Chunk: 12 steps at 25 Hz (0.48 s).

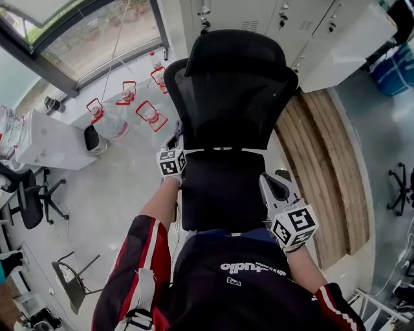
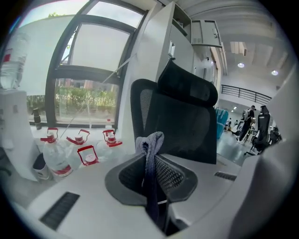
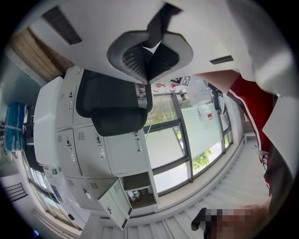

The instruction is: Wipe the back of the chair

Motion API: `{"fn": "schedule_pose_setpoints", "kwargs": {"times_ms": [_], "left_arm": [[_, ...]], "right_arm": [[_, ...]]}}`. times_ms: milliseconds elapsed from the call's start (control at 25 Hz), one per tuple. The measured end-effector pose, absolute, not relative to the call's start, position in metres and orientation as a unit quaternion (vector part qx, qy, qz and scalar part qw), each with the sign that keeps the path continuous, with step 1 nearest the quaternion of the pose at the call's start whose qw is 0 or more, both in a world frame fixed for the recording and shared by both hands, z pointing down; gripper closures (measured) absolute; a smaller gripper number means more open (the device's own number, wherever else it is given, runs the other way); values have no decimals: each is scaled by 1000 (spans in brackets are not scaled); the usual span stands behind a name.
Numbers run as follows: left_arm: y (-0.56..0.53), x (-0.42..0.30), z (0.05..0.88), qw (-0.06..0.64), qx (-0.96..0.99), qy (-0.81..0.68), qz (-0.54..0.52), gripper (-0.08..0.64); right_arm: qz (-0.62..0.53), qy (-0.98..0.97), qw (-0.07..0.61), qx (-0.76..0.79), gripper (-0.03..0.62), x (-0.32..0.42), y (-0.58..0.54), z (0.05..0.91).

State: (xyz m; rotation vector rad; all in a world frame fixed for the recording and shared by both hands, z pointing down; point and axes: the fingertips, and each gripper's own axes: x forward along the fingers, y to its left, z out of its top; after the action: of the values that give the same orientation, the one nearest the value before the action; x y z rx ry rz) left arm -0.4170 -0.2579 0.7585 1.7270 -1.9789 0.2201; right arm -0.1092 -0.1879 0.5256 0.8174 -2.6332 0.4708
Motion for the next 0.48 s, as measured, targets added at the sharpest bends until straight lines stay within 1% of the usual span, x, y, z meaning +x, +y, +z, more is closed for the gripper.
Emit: {"fn": "schedule_pose_setpoints", "kwargs": {"times_ms": [200, 480], "left_arm": [[-261, -439, 788, 257, 626, -729, 105, 503], [-282, -435, 815, 265, 626, -723, 125, 503]], "right_arm": [[176, -920, 188, 296, 578, -110, -186, 543], [188, -909, 191, 319, 578, -89, -190, 555]]}}
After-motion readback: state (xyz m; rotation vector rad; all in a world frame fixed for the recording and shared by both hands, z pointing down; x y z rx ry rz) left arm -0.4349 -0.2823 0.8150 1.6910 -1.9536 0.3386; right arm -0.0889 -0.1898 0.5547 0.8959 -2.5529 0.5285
